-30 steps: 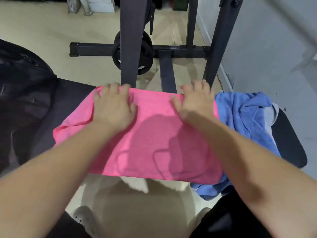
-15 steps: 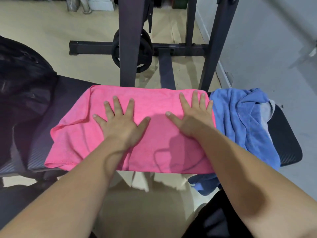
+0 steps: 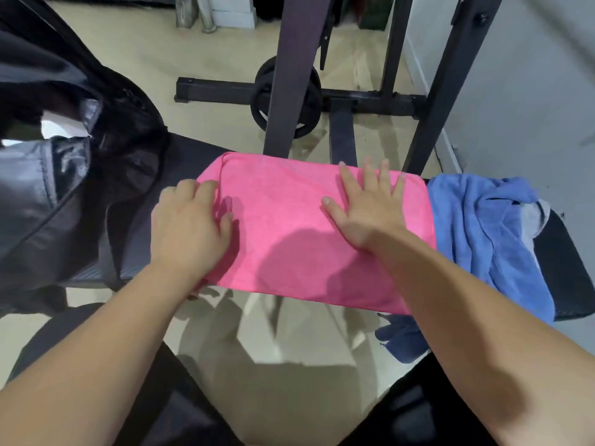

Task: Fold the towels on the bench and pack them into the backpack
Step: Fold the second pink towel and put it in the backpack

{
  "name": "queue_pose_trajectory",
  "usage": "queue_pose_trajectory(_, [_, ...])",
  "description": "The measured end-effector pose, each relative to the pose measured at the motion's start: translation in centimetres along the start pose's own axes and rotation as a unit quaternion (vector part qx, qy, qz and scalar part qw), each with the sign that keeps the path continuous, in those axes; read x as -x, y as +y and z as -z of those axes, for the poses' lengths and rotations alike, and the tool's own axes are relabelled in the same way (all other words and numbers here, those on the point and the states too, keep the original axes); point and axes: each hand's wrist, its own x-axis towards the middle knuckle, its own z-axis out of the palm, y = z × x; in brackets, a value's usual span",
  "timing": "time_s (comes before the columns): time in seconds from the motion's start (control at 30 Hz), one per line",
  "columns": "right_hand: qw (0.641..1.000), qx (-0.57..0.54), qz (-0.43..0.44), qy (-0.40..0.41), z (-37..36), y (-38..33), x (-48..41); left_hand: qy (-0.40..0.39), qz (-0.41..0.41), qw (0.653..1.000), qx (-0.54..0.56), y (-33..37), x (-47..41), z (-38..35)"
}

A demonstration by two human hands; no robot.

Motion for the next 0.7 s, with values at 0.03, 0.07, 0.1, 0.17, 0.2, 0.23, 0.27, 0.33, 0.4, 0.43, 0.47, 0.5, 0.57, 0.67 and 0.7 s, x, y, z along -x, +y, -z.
queue_pose_trajectory(0.03, [0.999,-0.023,0.035,-0.001,0.4,-2.0,0.2,-0.002,0.027,1.000,-0.004,-1.0,0.3,0.2])
queue_pose_trajectory(0.07, [0.997,-0.046,0.066,-0.006,0.6,-3.9,0.5,-0.012,0.048,0.999,-0.009,-1.8,0.4,0.3])
queue_pose_trajectory(0.1, [0.994,-0.063,0.091,-0.015,0.5,-5.6,0.8,-0.025,0.061,0.998,-0.017,-2.5,0.4,0.3])
queue_pose_trajectory(0.17, [0.990,-0.064,0.116,-0.043,-0.3,-7.8,1.3,-0.045,0.076,0.996,-0.033,-3.6,0.6,0.1])
queue_pose_trajectory(0.2, [0.990,-0.046,0.116,-0.059,-1.2,-8.2,1.6,-0.048,0.086,0.995,-0.033,-4.0,0.8,-0.1])
queue_pose_trajectory(0.23, [0.991,-0.024,0.111,-0.074,-2.0,-8.2,1.8,-0.050,0.099,0.993,-0.028,-4.4,1.1,-0.3])
queue_pose_trajectory(0.27, [0.991,-0.007,0.103,-0.083,-2.8,-8.1,2.1,-0.052,0.111,0.992,-0.022,-4.7,1.6,-0.6])
queue_pose_trajectory(0.33, [0.992,0.008,0.088,-0.088,-3.4,-7.7,2.1,-0.055,0.127,0.990,-0.019,-5.3,2.6,-1.2])
queue_pose_trajectory(0.4, [0.991,0.026,0.078,-0.106,-3.1,-7.9,1.7,-0.052,0.145,0.988,-0.020,-5.5,2.9,-1.4])
queue_pose_trajectory(0.43, [0.990,0.037,0.077,-0.112,-2.6,-8.2,1.6,-0.049,0.155,0.987,-0.018,-5.5,2.6,-1.4])
queue_pose_trajectory(0.47, [0.990,0.044,0.080,-0.107,-2.0,-8.6,1.5,-0.048,0.163,0.985,-0.014,-5.5,2.3,-1.3])
queue_pose_trajectory(0.5, [0.991,0.039,0.090,-0.095,-1.4,-9.3,1.6,-0.049,0.168,0.985,-0.008,-5.4,2.0,-1.2])
queue_pose_trajectory(0.57, [0.990,-0.014,0.130,-0.061,-0.2,-11.5,2.1,-0.054,0.177,0.983,0.004,-5.2,1.6,-1.3])
queue_pose_trajectory(0.67, [0.976,-0.143,0.157,-0.041,0.8,-15.6,2.9,-0.049,0.168,0.985,0.016,-4.9,1.6,-1.7])
queue_pose_trajectory(0.7, [0.972,-0.171,0.153,-0.047,0.9,-16.8,3.0,-0.044,0.160,0.986,0.025,-4.8,1.6,-1.7])
